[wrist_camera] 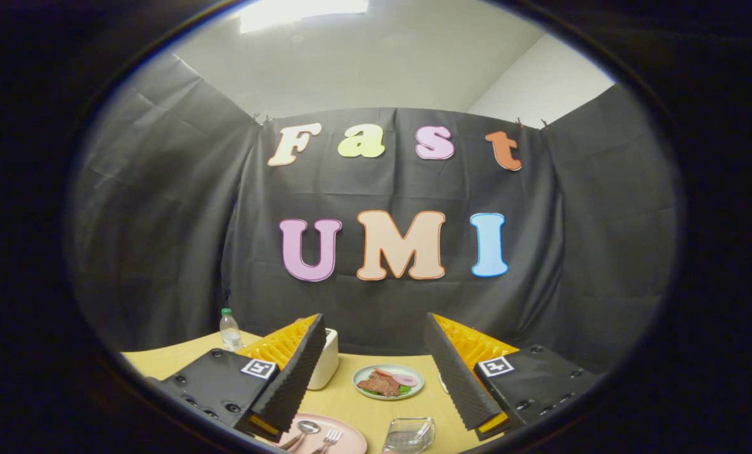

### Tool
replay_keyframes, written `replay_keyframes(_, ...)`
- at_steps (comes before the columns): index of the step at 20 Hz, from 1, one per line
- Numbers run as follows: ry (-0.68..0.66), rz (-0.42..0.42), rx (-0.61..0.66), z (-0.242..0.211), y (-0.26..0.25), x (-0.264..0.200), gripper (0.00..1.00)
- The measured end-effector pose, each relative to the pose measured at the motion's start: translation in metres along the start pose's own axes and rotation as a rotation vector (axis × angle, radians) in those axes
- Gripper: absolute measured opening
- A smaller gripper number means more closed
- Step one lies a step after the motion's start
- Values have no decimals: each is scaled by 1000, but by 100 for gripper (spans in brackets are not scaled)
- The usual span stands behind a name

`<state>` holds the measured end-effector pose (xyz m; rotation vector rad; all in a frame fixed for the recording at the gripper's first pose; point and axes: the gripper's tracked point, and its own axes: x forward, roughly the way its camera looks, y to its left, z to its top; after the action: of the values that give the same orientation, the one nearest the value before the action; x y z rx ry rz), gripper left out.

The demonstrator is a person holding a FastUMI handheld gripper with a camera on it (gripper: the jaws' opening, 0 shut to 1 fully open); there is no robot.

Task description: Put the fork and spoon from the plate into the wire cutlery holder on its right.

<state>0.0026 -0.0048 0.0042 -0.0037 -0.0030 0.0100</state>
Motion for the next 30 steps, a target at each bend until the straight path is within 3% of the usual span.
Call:
replay_keyframes(16, 52, 62, -8, -30, 19, -4, 100)
replay_keyframes(30, 289, 186, -45, -131, 55, -19, 100)
